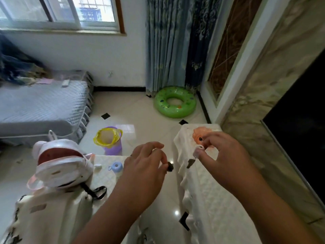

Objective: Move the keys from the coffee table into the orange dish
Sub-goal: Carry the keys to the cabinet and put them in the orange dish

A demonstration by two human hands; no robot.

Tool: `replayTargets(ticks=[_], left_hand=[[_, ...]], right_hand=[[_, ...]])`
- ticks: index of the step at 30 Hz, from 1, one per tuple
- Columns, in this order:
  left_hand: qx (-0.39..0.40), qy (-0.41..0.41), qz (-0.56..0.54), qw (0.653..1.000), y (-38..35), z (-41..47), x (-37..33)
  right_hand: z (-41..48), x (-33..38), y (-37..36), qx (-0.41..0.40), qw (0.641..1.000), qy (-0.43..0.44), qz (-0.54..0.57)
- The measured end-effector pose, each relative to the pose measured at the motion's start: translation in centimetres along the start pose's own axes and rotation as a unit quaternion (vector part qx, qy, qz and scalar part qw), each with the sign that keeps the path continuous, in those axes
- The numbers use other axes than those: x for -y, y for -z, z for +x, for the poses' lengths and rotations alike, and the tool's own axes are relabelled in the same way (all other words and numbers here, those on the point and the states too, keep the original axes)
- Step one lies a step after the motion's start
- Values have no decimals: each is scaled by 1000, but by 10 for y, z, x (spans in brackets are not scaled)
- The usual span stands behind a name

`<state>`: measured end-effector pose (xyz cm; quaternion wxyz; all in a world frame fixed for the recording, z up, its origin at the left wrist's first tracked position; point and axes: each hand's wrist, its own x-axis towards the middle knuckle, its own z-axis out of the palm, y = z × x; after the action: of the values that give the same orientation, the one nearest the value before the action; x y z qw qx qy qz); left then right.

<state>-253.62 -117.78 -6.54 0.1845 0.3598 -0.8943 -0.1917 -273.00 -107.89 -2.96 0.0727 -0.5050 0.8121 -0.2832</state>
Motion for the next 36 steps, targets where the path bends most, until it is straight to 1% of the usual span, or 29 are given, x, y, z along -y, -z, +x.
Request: replayTargets(ticks=[5, 10, 16, 20, 22, 28, 32, 36], left_hand=[[-5, 4, -12, 1000, 16, 69, 39], [-9, 38, -14, 999, 27, 103, 75], [7, 95, 0, 995, 39, 144, 114], [-16, 121, 13, 992, 44, 181, 133], [-18, 132, 28, 991, 44, 200, 140], [-7, 160, 60, 985, 40, 284, 153], [-24, 156, 56, 986, 30, 350, 151], [-43, 145, 36, 988, 20, 407, 149]], right_hand=[[61, 20, -25, -8, 1000, -9, 28], [119, 29, -52, 20, 1000, 0, 12], [191, 40, -87, 48, 998, 38, 30], [249, 40, -110, 70, 994, 62, 60], [282, 37, -121, 81, 991, 73, 73], [378, 14, -140, 80, 987, 90, 105], [441, -16, -134, 82, 987, 82, 114], [497, -42, -117, 59, 989, 69, 113]])
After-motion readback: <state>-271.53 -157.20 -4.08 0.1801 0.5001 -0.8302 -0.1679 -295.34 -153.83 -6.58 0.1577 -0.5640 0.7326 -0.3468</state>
